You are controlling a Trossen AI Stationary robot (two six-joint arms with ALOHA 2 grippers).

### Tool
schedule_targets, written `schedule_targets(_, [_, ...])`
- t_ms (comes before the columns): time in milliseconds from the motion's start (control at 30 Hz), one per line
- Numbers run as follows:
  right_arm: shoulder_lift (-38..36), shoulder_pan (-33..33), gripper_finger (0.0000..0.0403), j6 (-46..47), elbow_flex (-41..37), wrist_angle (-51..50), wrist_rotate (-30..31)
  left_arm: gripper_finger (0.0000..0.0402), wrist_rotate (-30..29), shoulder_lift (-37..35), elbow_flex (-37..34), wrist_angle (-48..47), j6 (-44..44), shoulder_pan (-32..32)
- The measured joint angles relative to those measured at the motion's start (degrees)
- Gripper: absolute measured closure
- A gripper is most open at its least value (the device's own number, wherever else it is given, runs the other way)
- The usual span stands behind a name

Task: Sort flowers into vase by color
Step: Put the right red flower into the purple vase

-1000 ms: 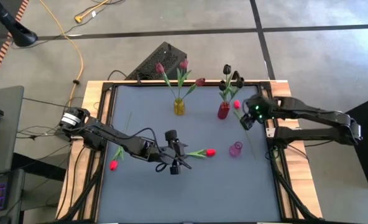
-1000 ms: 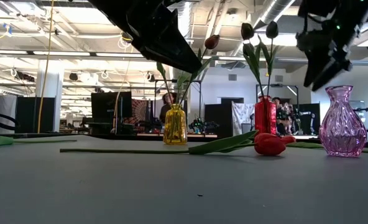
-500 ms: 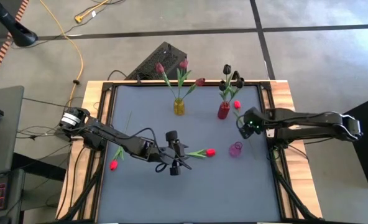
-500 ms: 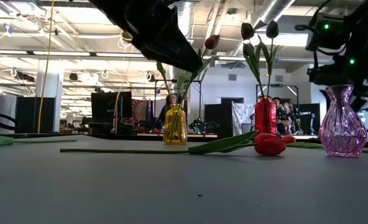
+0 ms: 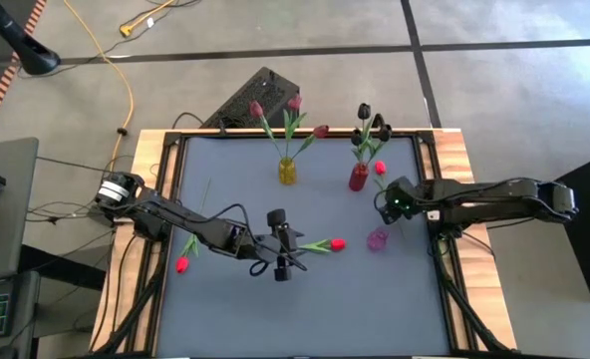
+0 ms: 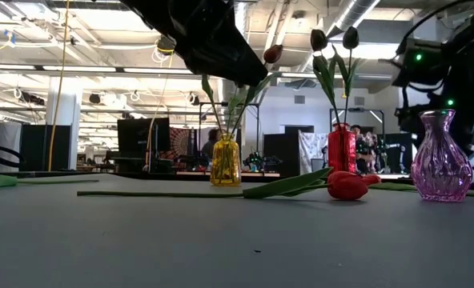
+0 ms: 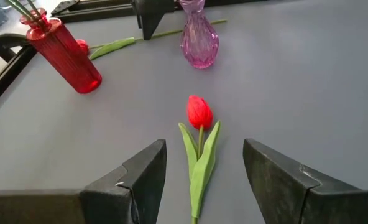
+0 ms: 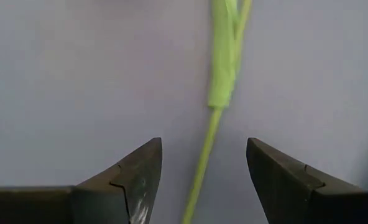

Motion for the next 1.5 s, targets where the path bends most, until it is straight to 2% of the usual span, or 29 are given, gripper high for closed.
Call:
schedule_targets(133, [4.4,0.0,0.0151,0.0,-0.3,1.7,0.3,0.0199,0.0,0.0,0.0,0.0,0.0,0.1])
schedule_targets(267, [8.5,0.0,0.0188,-1.0,0.0,4.2,0.1,0.0199,0.0,0.0,0.0,-0.1,-0.1,0.1])
schedule_targets(367, [10.4,0.0,0.0238,-1.4,0.1,5.2,-1.1,0.0199,0.0,0.0,0.0,-0.1,-0.1,0.1])
schedule_targets(600, [10.5,0.0,0.0383,0.8,0.1,5.3,-2.3,0.0199,0.0,0.0,0.0,-0.3,0.0,0.1])
schedule_targets(833, [6.6,-0.8,0.0379,5.0,-0.4,4.4,3.3,0.0199,0.0,0.0,0.0,-0.6,0.2,0.1])
schedule_targets(1100, [-2.9,-1.6,0.0387,7.1,-0.4,2.4,11.9,0.0199,0.0,0.0,0.0,-1.3,0.1,0.1])
schedule_targets(1500, [-24.7,-1.5,0.0385,3.5,-0.3,2.5,13.4,0.0199,-0.1,0.0,0.0,-1.8,0.1,0.2])
